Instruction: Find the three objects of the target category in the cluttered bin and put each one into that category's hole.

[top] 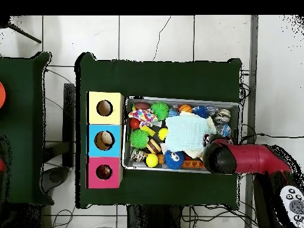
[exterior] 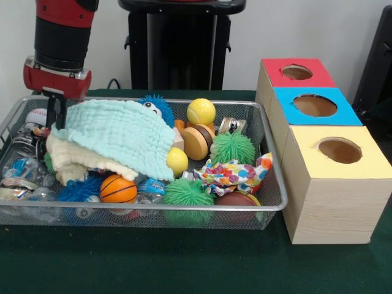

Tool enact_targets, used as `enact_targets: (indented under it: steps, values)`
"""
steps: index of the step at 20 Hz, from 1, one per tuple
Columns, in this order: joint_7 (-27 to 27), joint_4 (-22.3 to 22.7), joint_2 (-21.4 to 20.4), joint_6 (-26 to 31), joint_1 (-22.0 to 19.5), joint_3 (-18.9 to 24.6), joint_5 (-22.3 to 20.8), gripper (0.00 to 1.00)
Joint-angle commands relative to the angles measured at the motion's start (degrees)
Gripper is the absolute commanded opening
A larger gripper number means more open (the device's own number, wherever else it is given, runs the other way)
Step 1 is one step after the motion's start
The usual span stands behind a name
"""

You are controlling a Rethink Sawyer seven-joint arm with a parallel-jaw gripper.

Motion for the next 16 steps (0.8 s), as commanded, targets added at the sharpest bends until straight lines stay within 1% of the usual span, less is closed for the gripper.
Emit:
enact_targets:
  steps: [1, 5, 8, 10, 14, 16]
  values:
    - [-6.9, -2.7, 0.5, 3.3, 0.8, 0.2, -4.7, 0.00]
    - [-9.8, -0.6, 0.4, 5.0, -3.3, 2.0, -2.9, 0.00]
    - [-11.4, 0.7, 0.7, 4.8, -6.2, 3.7, -2.1, 0.00]
    - [-12.3, 1.2, 0.4, 5.4, -7.4, 3.7, -2.3, 0.00]
    - [-13.7, 1.5, -0.7, 4.8, -10.0, 3.2, -4.1, 0.00]
    - [-14.3, 2.7, -1.7, 5.4, -11.5, 2.8, -4.2, 0.00]
